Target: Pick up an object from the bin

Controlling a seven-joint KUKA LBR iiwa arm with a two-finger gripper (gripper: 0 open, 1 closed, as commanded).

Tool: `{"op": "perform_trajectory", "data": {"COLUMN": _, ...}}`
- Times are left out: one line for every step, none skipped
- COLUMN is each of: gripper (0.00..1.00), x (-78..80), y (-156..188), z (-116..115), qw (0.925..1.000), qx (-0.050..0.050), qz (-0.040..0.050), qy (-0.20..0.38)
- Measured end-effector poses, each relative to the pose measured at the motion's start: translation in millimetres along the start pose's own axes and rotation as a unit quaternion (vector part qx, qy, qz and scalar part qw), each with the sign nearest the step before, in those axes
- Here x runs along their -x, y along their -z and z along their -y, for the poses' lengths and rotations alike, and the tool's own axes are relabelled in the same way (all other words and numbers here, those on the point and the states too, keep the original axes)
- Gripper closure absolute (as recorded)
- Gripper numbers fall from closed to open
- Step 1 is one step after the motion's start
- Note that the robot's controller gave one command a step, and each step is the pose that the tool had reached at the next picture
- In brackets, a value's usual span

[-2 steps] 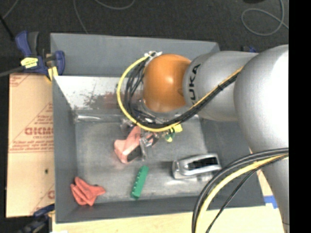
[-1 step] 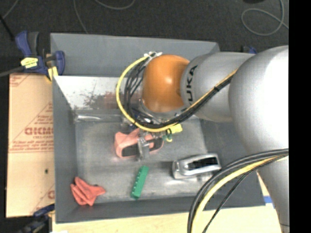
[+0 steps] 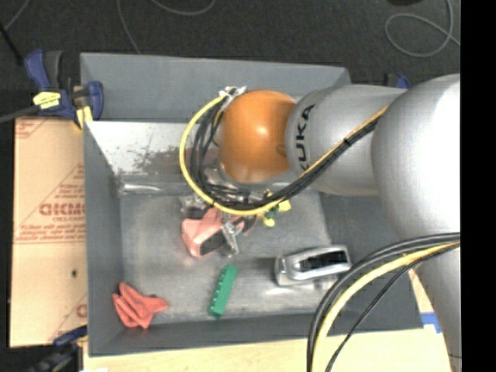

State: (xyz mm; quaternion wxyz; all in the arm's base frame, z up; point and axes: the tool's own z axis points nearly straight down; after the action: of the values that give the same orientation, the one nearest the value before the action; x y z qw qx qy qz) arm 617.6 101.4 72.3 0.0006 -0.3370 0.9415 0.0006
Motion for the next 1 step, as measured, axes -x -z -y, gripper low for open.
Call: {"op": "perform_trajectory", "data": {"gripper": 1.0, "x": -5.1, "y": 6.2, "z": 8.9, "qw": 0.9834, "qx": 0.002, "qz": 0.0007, "qy": -0.181}}
